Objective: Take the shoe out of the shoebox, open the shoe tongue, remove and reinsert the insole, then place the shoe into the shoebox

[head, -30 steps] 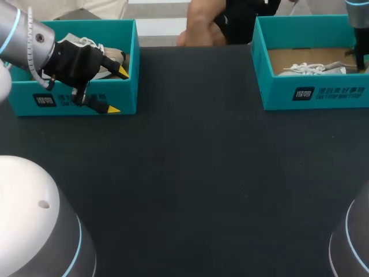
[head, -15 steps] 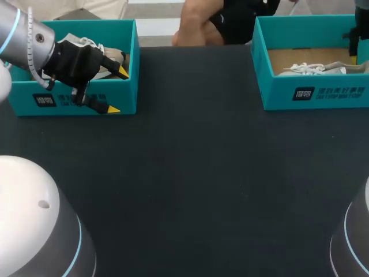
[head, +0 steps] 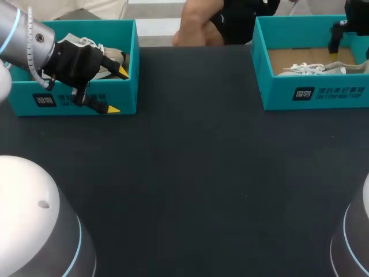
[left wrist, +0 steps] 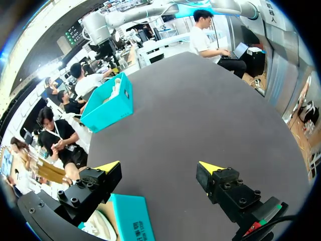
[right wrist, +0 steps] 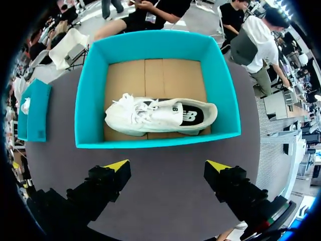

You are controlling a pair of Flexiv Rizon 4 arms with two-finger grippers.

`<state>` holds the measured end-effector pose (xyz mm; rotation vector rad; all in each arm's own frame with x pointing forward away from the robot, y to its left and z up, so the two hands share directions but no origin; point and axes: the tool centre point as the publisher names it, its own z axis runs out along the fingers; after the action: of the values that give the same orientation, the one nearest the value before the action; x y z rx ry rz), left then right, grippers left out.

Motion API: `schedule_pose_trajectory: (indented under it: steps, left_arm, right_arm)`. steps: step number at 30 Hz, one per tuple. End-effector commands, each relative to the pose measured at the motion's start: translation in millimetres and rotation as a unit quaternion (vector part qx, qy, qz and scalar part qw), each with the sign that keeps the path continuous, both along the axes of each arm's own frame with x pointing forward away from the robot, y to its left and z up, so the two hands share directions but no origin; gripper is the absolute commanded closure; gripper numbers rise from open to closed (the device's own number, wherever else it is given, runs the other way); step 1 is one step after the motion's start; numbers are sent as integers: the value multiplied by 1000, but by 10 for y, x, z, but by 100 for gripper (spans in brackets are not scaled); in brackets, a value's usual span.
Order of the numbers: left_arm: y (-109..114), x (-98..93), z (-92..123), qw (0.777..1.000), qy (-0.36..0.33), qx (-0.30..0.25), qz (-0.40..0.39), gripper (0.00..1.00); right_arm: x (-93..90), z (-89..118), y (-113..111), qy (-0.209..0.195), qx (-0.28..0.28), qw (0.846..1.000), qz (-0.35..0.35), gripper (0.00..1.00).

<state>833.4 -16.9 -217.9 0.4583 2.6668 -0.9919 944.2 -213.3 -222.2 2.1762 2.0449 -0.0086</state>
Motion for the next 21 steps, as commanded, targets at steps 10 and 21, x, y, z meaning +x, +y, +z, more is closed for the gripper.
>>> schedule_pose_trajectory:
  steps: [10,21]
  left_arm:
    - [31,1,61,999,-14,26,-14,0]
    - [537,346,246,990,-65,116,-39,0]
  right_arm:
    - [-266,57,113,-86,-16,996,5,0]
    - [-266,57,113,-86,-16,996,5,0]
